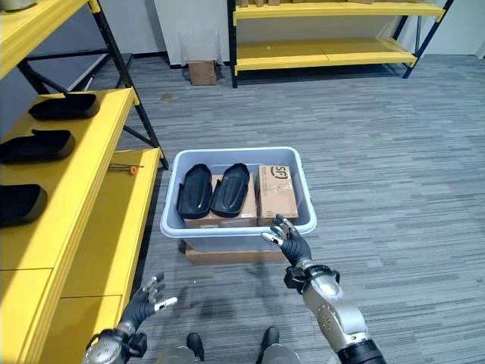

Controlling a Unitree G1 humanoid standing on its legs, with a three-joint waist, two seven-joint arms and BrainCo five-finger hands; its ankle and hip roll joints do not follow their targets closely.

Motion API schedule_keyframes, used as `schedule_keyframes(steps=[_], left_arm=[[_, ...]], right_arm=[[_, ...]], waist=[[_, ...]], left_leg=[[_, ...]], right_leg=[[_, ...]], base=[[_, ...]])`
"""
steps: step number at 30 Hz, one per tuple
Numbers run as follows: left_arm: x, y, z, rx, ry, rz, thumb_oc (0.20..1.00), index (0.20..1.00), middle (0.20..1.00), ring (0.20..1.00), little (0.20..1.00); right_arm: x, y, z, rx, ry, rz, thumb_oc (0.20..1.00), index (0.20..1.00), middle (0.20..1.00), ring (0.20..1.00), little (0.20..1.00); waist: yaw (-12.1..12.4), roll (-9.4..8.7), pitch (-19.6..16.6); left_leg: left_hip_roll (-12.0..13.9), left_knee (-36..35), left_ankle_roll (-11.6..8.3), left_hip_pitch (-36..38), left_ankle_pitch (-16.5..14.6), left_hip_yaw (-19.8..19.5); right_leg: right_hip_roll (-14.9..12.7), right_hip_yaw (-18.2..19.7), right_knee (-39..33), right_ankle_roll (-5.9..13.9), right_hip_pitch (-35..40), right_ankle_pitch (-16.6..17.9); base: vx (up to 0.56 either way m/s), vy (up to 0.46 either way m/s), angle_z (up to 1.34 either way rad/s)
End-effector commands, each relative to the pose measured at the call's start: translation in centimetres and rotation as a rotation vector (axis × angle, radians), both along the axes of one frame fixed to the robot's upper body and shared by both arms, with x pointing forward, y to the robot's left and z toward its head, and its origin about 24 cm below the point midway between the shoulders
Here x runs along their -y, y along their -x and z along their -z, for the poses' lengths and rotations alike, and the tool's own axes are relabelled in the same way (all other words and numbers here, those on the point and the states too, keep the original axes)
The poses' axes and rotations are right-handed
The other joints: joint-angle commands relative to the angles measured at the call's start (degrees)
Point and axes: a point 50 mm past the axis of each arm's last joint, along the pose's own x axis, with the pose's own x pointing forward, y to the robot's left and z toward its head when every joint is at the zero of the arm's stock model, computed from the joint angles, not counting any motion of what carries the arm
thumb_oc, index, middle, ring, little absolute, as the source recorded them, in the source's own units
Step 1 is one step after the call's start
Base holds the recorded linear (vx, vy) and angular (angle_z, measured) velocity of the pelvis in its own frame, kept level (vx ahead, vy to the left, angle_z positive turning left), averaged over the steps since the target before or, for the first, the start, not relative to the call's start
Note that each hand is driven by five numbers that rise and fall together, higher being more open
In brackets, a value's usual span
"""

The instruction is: Move parts from the plastic box to the shelf.

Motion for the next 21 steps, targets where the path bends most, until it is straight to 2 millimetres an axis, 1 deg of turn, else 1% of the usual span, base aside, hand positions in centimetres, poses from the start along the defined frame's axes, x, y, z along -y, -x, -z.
schedule_keyframes(steps=[1, 2, 3, 4, 5, 6, 7, 8, 10, 11, 12, 13, 15, 16, 17, 18, 19, 20, 21], left_arm=[[-0.6, -1.2, -1.9, 0.135, -0.047, 0.022, 1.0, 1.0, 1.0, 1.0, 1.0], [-0.6, -1.1, -1.8, 0.131, -0.053, 0.022, 1.0, 1.0, 1.0, 1.0, 1.0], [-0.6, -0.8, -1.3, 0.122, -0.062, 0.022, 1.0, 1.0, 1.0, 1.0, 1.0], [-0.6, -0.9, -1.3, 0.125, -0.06, 0.017, 1.0, 1.0, 1.0, 1.0, 1.0], [-0.6, -1.0, -1.2, 0.129, -0.049, -0.001, 1.0, 1.0, 1.0, 1.0, 1.0], [-0.6, -1.0, -1.2, 0.125, -0.032, -0.023, 1.0, 1.0, 1.0, 1.0, 1.0], [-0.6, -1.0, -1.1, 0.116, -0.013, -0.036, 1.0, 1.0, 1.0, 1.0, 1.0], [-0.5, -1.2, -1.1, 0.11, -0.004, -0.035, 1.0, 1.0, 1.0, 1.0, 1.0], [-0.3, -1.2, -1.0, 0.104, -0.008, -0.018, 1.0, 1.0, 1.0, 1.0, 1.0], [-0.1, -1.1, -1.0, 0.102, -0.006, -0.003, 1.0, 1.0, 1.0, 1.0, 1.0], [0.0, -1.1, -0.9, 0.101, -0.006, 0.004, 1.0, 1.0, 1.0, 1.0, 1.0], [0.3, -1.0, -0.9, 0.106, -0.024, 0.029, 1.0, 1.0, 1.0, 1.0, 1.0], [0.5, -1.0, -0.9, 0.117, -0.037, 0.052, 1.0, 1.0, 1.0, 1.0, 1.0], [0.4, -0.9, -0.8, 0.12, -0.024, 0.043, 1.0, 1.0, 1.0, 1.0, 1.0], [0.4, -0.9, -0.8, 0.12, -0.016, 0.038, 1.0, 1.0, 1.0, 1.0, 1.0], [0.1, -0.7, -0.7, 0.131, -0.027, 0.007, 1.0, 1.0, 1.0, 1.0, 1.0], [0.1, -0.9, -0.9, 0.139, -0.037, 0.014, 1.0, 1.0, 1.0, 1.0, 1.0], [0.2, -1.3, -1.0, 0.151, -0.044, 0.032, 1.0, 1.0, 1.0, 1.0, 1.0], [0.2, -1.4, -1.1, 0.153, -0.045, 0.037, 1.0, 1.0, 1.0, 1.0, 1.0]], right_arm=[[-0.7, -1.4, -2.5, 0.127, -0.024, -0.066, 1.0, 1.0, 1.0, 1.0, 1.0], [-0.6, -1.4, -2.5, 0.124, -0.025, -0.067, 1.0, 1.0, 1.0, 1.0, 1.0], [-0.4, -1.4, -2.5, 0.12, -0.009, -0.073, 1.0, 1.0, 1.0, 1.0, 1.0], [-0.4, -1.5, -2.6, 0.123, -0.008, -0.073, 1.0, 1.0, 1.0, 1.0, 1.0], [-0.5, -1.6, -2.6, 0.123, -0.009, -0.078, 1.0, 1.0, 1.0, 1.0, 1.0], [-0.8, -1.7, -2.7, 0.128, -0.006, -0.084, 1.0, 1.0, 1.0, 1.0, 1.0], [-1.1, -1.9, -2.7, 0.125, -0.013, -0.091, 1.0, 1.0, 1.0, 1.0, 1.0], [-1.6, -2.2, -2.8, 0.122, -0.023, -0.101, 1.0, 1.0, 1.0, 1.0, 1.0], [-1.9, -2.2, -2.7, 0.113, -0.027, -0.11, 1.0, 1.0, 1.0, 1.0, 1.0], [-1.9, -2.1, -2.7, 0.105, -0.028, -0.11, 1.0, 1.0, 1.0, 1.0, 1.0], [-1.8, -2.1, -2.7, 0.101, -0.029, -0.11, 1.0, 1.0, 1.0, 1.0, 1.0], [-1.8, -1.9, -2.6, 0.087, -0.039, -0.107, 1.0, 1.0, 1.0, 1.0, 1.0], [-1.6, -1.5, -2.4, 0.078, -0.05, -0.091, 1.0, 1.0, 1.0, 1.0, 1.0], [-1.5, -1.3, -2.3, 0.084, -0.059, -0.06, 1.0, 1.0, 1.0, 1.0, 1.0], [-1.4, -1.2, -2.2, 0.078, -0.064, -0.037, 1.0, 1.0, 1.0, 1.0, 1.0], [-1.5, -0.9, -1.5, 0.062, -0.082, 0.004, 1.0, 1.0, 1.0, 1.0, 1.0], [-1.6, -0.7, -1.5, 0.064, -0.086, 0.012, 1.0, 1.0, 1.0, 1.0, 1.0], [-1.6, -0.4, -1.3, 0.062, -0.103, 0.024, 1.0, 1.0, 1.0, 1.0, 1.0], [-1.6, -0.4, -1.3, 0.063, -0.107, 0.028, 1.0, 1.0, 1.0, 1.0, 1.0]], waist=[[-0.14, -2.01, 1.13], [-0.21, -1.95, 1.05], [-0.55, -1.5, 0.86], [-0.64, -1.39, 0.93], [-0.6, -1.19, 1.18], [-0.46, -0.91, 1.41], [-0.33, -0.71, 1.52], [-0.2, -0.36, 1.31], [0.01, 0.1, 1.29], [0.07, 0.28, 1.22], [0.02, 0.15, 1.16], [0.03, 0.27, 1.35], [0.01, 0.52, 1.67], [0.14, 0.83, 2.03], [0.19, 0.85, 2.11], [0.23, 0.55, 2.16], [-0.08, 0.34, 2.11], [-0.61, -0.06, 1.88], [-0.69, -0.17, 1.83]], left_leg=[[1.48, 5.53, -1.67, 2.66, -3.22, 0.05], [1.53, 5.98, -1.74, 2.65, -3.18, 0.17], [2.6, 10.74, -2.84, 1.13, -0.91, 0.8], [2.82, 13.28, -3.2, 0.21, -0.33, 1.08], [2.82, 15.94, -3.48, -1.3, 0.36, 0.29], [2.44, 16.32, -3.41, -2.33, 0.67, -1.25], [2.24, 14.23, -3.19, -2.14, 0.74, -2.12], [2.83, 8.52, -2.95, -1.77, 2.86, -2.06], [3.75, 3.67, -4.1, -2.03, 5.89, -2.76], [4.69, 1.92, -4.64, -2.94, 7.51, -2.2], [4.77, 1.33, -5.31, -2.83, 7.41, -2.35], [5.54, -1.31, -5.95, -3.9, 9.27, -1.53], [6.13, -3.6, -6.67, -5.46, 11.5, -0.95], [6.42, -3.74, -6.17, -6.64, 12.29, -1.21], [6.37, -3.71, -6.14, -6.94, 12.26, -1.64], [4.28, -3.22, -4.55, -5.76, 8.66, -4.19], [3.92, -2.98, -4.11, -5.16, 7.85, -3.77], [3.06, -2.68, -3.32, -4.05, 6.37, -3.3], [2.83, -2.55, -3.15, -3.83, 6.01, -3.22]], right_leg=[[-3.45, 0.1, 5.99, 2.18, -0.53, -2.08], [-3.38, -0.04, 6.06, 2.01, -0.39, -2.32], [-2.86, -0.45, 6.26, 0.64, 0.13, -3.52], [-2.7, -0.53, 6.34, 0.13, 0.19, -3.91], [-2.55, -0.19, 6.52, -0.39, 0.23, -4.28], [-2.27, 0.67, 6.87, -0.59, 0.1, -4.58], [-2.09, 1.6, 7.08, -0.45, 0.16, -4.8], [-1.98, 1.96, 5.92, -0.35, 0.34, -3.67], [-1.99, 2.43, 4.66, 0.24, 1.31, -3.38], [-2.16, 2.38, 3.76, 0.41, 2.09, -3.28], [-2.43, 2.73, 3.6, 0.85, 2.78, -4.01], [-2.98, 2.41, 2.9, 1.15, 3.99, -4.21], [-3.33, 2.33, 2.44, 1.4, 5.29, -4.42], [-3.24, 2.49, 2.58, 1.22, 5.46, -4.05], [-3.27, 2.75, 2.7, 1.25, 5.56, -4.14], [-3.26, 4.7, 3.7, 1.67, 5.76, -4.62], [-3.3, 4.87, 3.92, 1.78, 5.69, -4.66], [-3.29, 5.25, 3.97, 2.08, 5.47, -4.36], [-3.31, 5.33, 3.97, 2.2, 5.42, -4.26]], base=[[0.15, -0.216, 0.18], [0.17, -0.263, 0.14], [0.08, -0.18, 0.11], [0.07, -0.193, 0.16], [0.03, -0.069, 0.04], [0.07, -0.01, -0.11], [0.08, 0.088, -0.36], [0.09, 0.125, -0.3], [0.12, 0.165, -0.18], [0.17, 0.159, -0.18], [0.19, 0.219, -0.1], [0.18, 0.231, -0.14], [0.12, 0.285, -0.15], [0.07, 0.26, -0.19], [0.16, 0.433, -0.49], [0.17, 0.363, -0.68], [0.19, 0.398, -0.87], [0.06, 0.155, -0.74], [0.08, 0.171, -0.51]])
